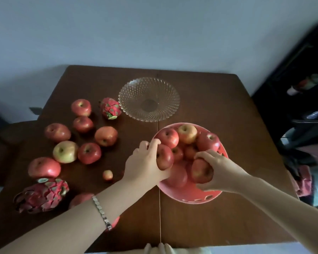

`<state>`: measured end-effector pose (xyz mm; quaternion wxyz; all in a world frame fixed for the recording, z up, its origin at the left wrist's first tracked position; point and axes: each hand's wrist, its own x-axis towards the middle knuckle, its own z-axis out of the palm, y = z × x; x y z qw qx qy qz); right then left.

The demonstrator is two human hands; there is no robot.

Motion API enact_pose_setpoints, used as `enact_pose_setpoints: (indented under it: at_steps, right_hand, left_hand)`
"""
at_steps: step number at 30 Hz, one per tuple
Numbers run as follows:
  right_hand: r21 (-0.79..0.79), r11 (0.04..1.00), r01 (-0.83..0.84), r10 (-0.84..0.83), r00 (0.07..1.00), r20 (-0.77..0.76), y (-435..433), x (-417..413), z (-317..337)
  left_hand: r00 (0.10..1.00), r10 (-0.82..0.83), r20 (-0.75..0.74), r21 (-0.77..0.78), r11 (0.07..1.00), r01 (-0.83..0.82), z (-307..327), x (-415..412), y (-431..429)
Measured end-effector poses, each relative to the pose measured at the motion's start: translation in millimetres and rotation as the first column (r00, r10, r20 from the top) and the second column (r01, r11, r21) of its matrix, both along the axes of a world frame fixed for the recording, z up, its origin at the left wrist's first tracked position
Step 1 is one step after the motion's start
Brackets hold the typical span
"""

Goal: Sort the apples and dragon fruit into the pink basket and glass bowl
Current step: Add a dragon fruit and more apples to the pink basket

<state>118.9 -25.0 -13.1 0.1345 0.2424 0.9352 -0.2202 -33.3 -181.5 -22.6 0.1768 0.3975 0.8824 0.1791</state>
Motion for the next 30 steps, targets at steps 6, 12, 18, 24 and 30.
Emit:
enact_pose_setpoints:
  at_steps: [6, 12, 18, 24, 30]
  right_hand:
    - [0.175, 0.9, -0.399, 0.394, 0.917, 0.062, 13.6, 16.8, -34.2]
    - [0.187, 0.874, -0.449, 0.452, 0.892, 0.025, 20.1, 16.5, -45.7]
    - [0.167, 0.887, -0.431, 0.437, 0.9, 0.002, 28.2, 20.3, -48.0]
    - [0.122, 0.892, -0.435, 0.436, 0.9, 0.019, 33.5, 18.3, -44.6]
    - [0.1, 0.881, -0.462, 0.455, 0.886, 0.088, 35.5, 9.0, -41.9]
  left_hand:
    - [0.991, -0.114, -0.067, -0.073, 0.991, 0.109, -2.3, 33.9, 17.7]
    - [0.97, -0.223, -0.094, -0.133, 0.969, 0.21, -7.8, 45.4, 12.6]
    - [0.941, -0.338, -0.034, -0.249, 0.914, 0.32, -20.4, 53.1, 18.5]
    - [0.931, -0.352, 0.098, -0.272, 0.89, 0.366, -23.9, 53.6, 21.6]
    - [0.951, -0.239, 0.195, -0.174, 0.946, 0.273, -23.8, 52.9, 19.5]
